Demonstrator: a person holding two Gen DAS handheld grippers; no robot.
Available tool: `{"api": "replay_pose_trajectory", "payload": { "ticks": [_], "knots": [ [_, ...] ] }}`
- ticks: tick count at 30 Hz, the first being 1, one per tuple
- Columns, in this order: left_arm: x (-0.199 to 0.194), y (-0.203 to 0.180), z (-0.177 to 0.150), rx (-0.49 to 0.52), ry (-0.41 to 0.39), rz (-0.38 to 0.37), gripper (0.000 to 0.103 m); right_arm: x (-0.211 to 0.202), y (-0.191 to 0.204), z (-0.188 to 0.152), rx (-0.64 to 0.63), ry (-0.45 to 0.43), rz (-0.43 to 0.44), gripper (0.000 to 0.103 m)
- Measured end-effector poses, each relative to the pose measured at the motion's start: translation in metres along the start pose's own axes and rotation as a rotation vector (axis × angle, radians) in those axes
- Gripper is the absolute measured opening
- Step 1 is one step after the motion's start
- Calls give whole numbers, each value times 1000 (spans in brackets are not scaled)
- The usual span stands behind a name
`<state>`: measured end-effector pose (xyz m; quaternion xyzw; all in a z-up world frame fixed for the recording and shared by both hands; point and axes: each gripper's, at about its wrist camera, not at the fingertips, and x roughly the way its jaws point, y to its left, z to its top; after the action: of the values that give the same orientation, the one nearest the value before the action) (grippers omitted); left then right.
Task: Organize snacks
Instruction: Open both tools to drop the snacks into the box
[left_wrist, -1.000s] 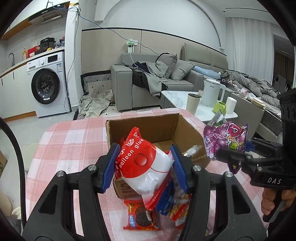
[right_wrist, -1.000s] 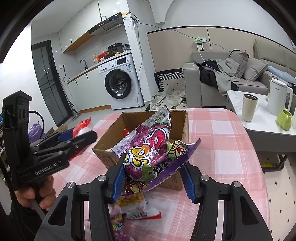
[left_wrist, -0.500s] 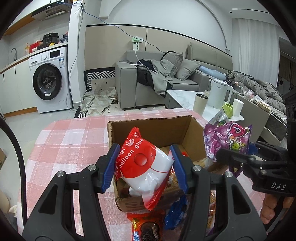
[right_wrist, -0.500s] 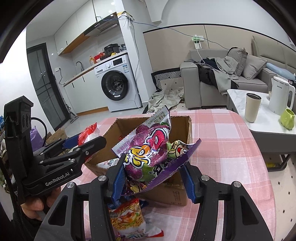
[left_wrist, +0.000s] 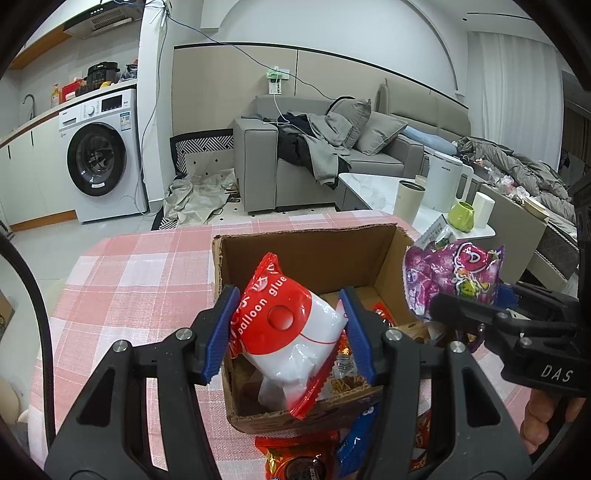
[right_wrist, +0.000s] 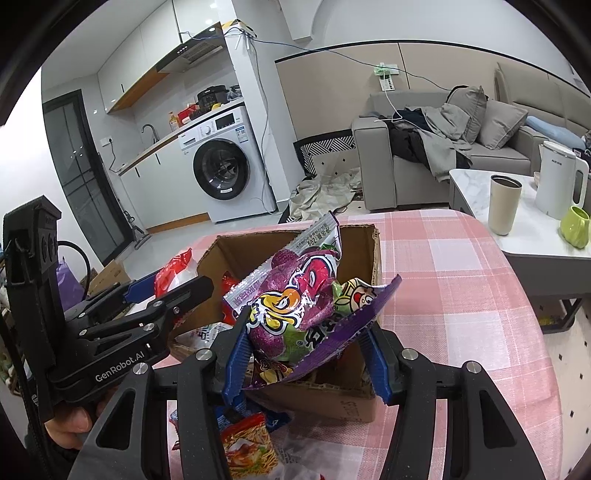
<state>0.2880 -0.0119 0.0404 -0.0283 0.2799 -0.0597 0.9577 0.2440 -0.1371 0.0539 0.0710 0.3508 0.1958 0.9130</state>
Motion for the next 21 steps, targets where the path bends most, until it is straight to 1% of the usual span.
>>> {"api": "replay_pose_trajectory", "payload": {
  "ticks": [8,11,13,15,16,17,19,20,21],
  "knots": [
    [10,-2,-3,4,13,5,54,10,2,3,-3,14,5,55],
    [8,-1,-3,-7,7,7,55,8,2,3,-7,-9,16,55],
    [5,1,-3,-20,4,-3,62,6,4,3,-18,-16,20,57],
    [1,2,-3,-25,3,-5,77,4,4,3,-26,-17,13,57],
    [-2,3,-3,-26,-9,-9,80,3,4,3,-28,-18,9,60],
    [-5,3,-3,-22,-19,-12,82,1,4,2,-31,-21,12,66],
    [-10,3,-2,-11,-20,-5,84,-3,2,2,-37,-32,9,69],
    [-11,3,-2,-11,-12,4,89,-4,2,2,-37,-34,5,71],
    [-14,3,-2,-10,-8,12,99,-6,1,2,-35,-34,6,73]
  ]
}}
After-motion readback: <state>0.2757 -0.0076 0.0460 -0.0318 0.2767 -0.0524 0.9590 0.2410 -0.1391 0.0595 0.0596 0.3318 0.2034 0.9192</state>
